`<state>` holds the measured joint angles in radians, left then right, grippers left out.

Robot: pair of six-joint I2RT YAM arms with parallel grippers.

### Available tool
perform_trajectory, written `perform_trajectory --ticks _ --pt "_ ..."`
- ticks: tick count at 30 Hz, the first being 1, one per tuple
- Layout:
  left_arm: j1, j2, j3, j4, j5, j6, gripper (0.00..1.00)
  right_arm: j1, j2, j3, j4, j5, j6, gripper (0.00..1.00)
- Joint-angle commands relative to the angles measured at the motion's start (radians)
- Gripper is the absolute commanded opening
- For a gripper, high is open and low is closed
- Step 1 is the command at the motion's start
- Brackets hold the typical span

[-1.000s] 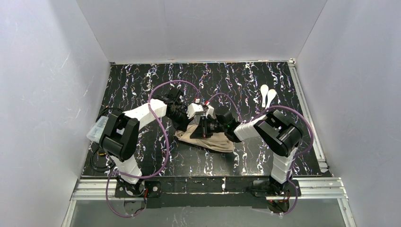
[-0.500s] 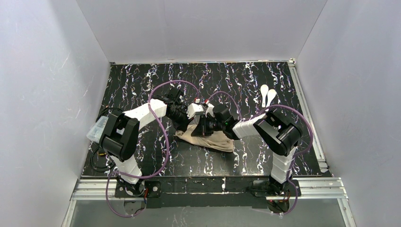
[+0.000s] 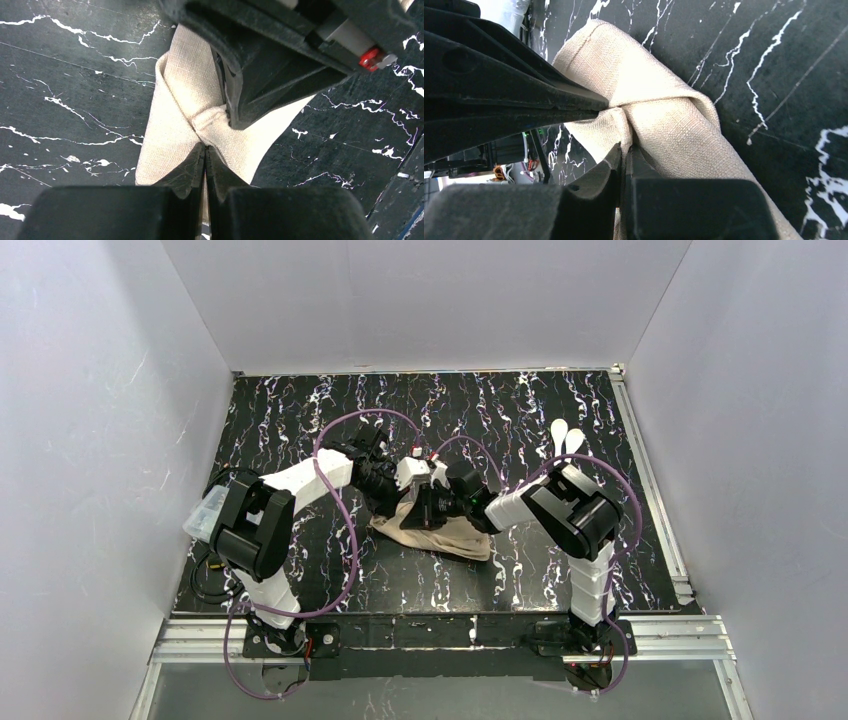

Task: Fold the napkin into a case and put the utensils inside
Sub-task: Grasp the top corner of the smaller rectangle folded napkin from the folded napkin.

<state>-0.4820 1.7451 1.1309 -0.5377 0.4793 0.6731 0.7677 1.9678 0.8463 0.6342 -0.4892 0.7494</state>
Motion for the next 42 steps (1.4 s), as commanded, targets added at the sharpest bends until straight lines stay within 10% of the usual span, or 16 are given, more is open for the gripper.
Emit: perform_trajectory --ticks 1,42 --pt "-0.004 -0.006 0.052 -0.028 0.053 -0.052 0.00 0.014 0.067 0.010 -0.030 0.006 -0.004 0.01" --pt "0.057 -0.046 0.013 -0.065 0.178 -0.010 0.00 0.011 0.057 0.216 -0.412 -0.059 -0.054 0.01"
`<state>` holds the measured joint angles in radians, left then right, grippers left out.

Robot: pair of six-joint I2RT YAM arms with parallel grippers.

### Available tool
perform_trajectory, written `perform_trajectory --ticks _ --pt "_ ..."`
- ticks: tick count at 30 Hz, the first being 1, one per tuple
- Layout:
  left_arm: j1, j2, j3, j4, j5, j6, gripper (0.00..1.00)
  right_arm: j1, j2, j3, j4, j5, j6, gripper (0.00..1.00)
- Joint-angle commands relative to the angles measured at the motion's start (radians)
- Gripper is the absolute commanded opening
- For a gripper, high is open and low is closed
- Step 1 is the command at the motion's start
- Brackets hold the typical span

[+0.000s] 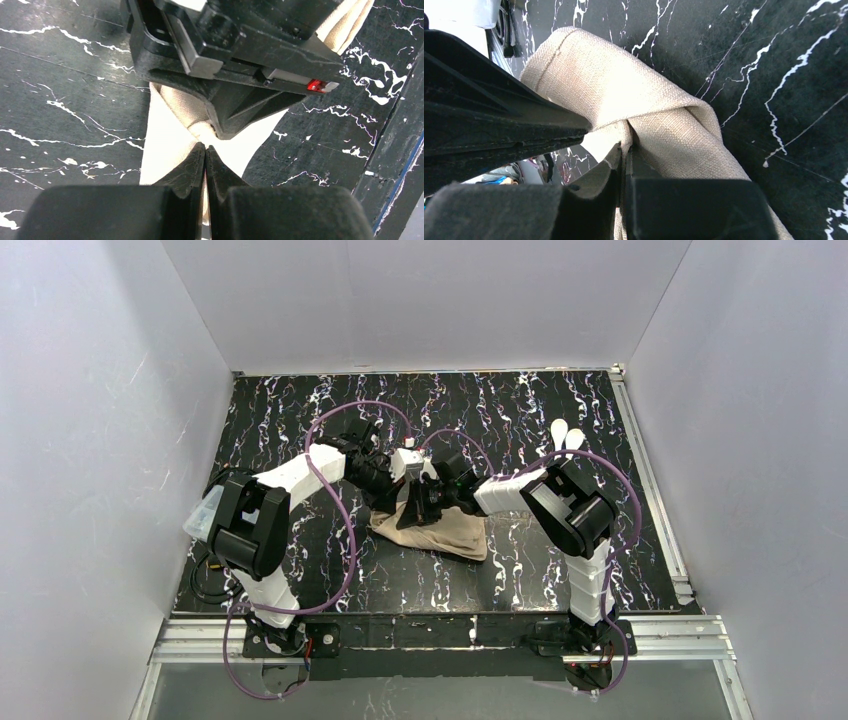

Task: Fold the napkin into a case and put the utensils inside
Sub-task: Grasp the top corner of the smaller rectangle folded napkin from the folded napkin.

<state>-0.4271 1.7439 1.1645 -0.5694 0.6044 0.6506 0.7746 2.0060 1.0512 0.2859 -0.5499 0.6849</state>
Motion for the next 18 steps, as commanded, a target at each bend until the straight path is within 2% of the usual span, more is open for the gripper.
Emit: perform_trajectory --ticks 1,18 --pt "0.002 -0.047 -0.026 -0.036 0.050 0.021 0.00 0.004 0.018 0.018 -0.065 -0.002 0.015 0.01" --pt "-0.001 -0.040 -0.046 -0.023 0.031 0.071 0.00 0.000 -0.003 0.097 -0.061 -0.007 0.071 0.01"
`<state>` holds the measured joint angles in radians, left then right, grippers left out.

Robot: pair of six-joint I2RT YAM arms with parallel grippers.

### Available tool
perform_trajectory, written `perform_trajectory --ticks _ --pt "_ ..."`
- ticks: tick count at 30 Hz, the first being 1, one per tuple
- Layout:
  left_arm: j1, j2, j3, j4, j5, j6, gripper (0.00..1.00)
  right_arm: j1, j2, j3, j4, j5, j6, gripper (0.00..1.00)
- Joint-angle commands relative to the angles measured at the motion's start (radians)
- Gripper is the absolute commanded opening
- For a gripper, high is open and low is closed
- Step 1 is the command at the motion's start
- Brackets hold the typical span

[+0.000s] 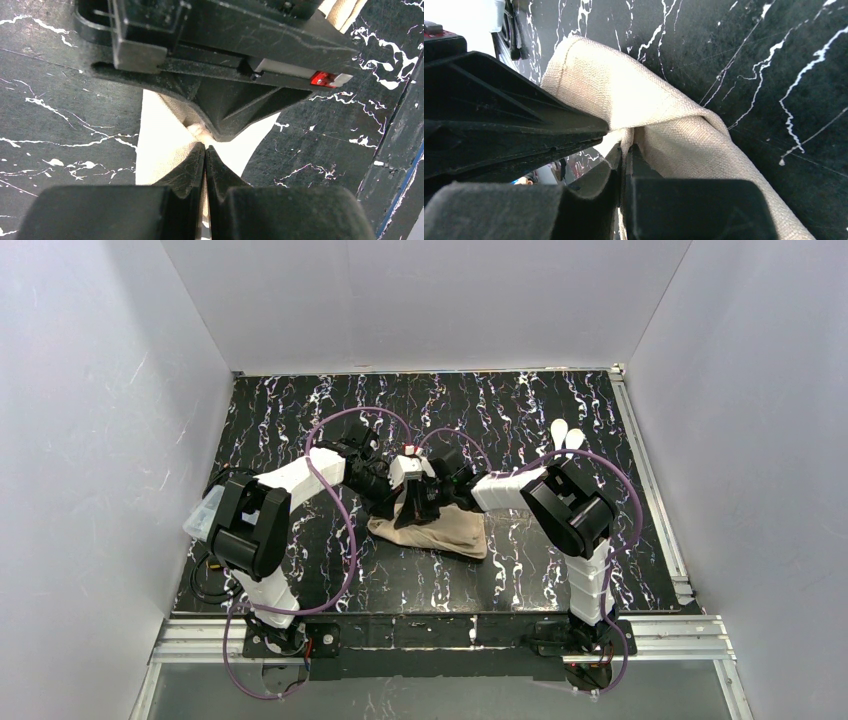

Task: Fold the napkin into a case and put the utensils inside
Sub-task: Grasp the top corner of the smaller rectangle folded napkin from the folded napkin.

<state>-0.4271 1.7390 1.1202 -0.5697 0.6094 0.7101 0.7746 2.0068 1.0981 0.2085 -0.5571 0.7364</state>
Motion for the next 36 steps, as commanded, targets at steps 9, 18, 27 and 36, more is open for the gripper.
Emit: perform_trajectory --ticks 9,18,27,36 --pt "-0.004 -0.034 -0.015 -0.025 0.018 0.039 0.00 -0.031 -0.030 0.044 0.051 0.000 0.038 0.01" --pt "-0.006 -0.032 -0.024 -0.030 0.011 0.060 0.00 -0.037 -0.018 0.020 0.161 -0.059 0.096 0.01" --pt "-0.009 -0.024 -0.005 -0.031 0.015 0.046 0.00 -0.024 0.015 0.025 0.180 -0.067 0.114 0.01" --pt "-0.009 -0.026 0.036 -0.057 0.041 0.021 0.00 -0.034 0.081 0.016 0.039 0.000 0.012 0.01"
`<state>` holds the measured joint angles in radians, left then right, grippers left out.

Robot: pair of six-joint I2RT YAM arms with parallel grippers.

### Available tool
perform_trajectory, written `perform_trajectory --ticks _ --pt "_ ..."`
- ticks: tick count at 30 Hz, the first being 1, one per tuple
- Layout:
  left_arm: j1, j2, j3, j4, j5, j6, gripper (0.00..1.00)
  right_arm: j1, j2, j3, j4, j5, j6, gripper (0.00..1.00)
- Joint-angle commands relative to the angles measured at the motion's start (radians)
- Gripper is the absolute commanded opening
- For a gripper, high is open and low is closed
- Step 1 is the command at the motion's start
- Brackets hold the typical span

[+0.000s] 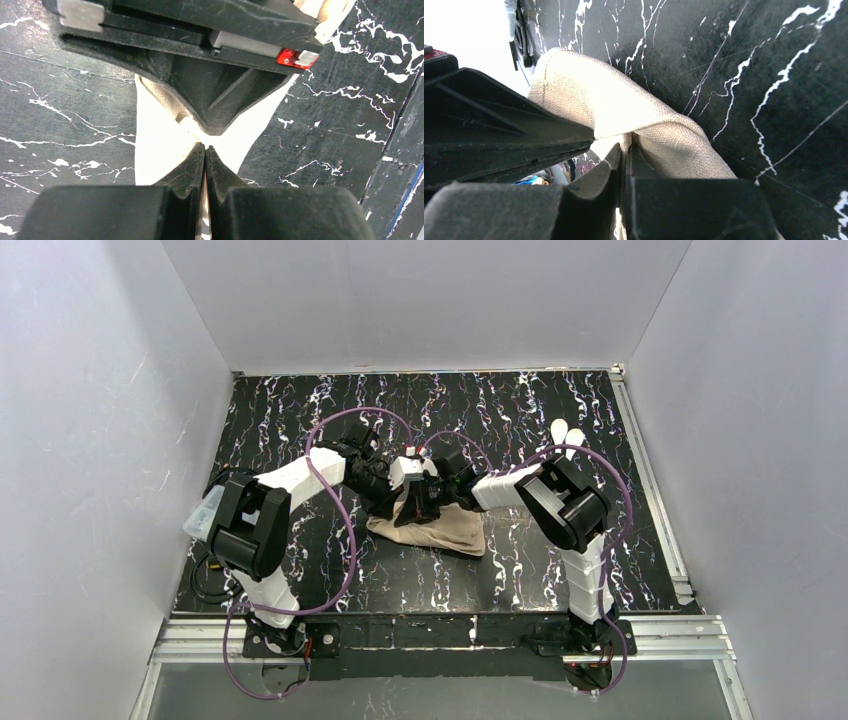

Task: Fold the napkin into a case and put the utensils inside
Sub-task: Grasp the top corner of the smaller rectangle folded napkin from the folded napkin.

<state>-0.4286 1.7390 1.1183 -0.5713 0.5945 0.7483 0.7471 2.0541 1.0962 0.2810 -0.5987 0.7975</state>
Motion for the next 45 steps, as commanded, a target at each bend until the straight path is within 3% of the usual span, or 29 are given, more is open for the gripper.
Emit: perform_trajectory --ticks 1,32,43,45 --pt "-0.007 -0.025 0.041 -0.056 0.059 -0.024 0.00 -0.007 0.038 0.018 -0.033 0.042 -0.048 0.01" --pt "-0.034 -0.013 -0.044 -0.051 -0.007 0.158 0.00 -0.030 0.001 0.070 0.104 0.004 0.091 0.01" --pt "-0.056 0.002 -0.061 -0.046 -0.116 0.246 0.00 -0.053 -0.034 0.074 0.026 -0.046 -0.018 0.23" --pt "-0.056 0.002 -0.069 -0.051 -0.123 0.258 0.00 -0.071 -0.062 0.064 0.009 -0.070 -0.047 0.37"
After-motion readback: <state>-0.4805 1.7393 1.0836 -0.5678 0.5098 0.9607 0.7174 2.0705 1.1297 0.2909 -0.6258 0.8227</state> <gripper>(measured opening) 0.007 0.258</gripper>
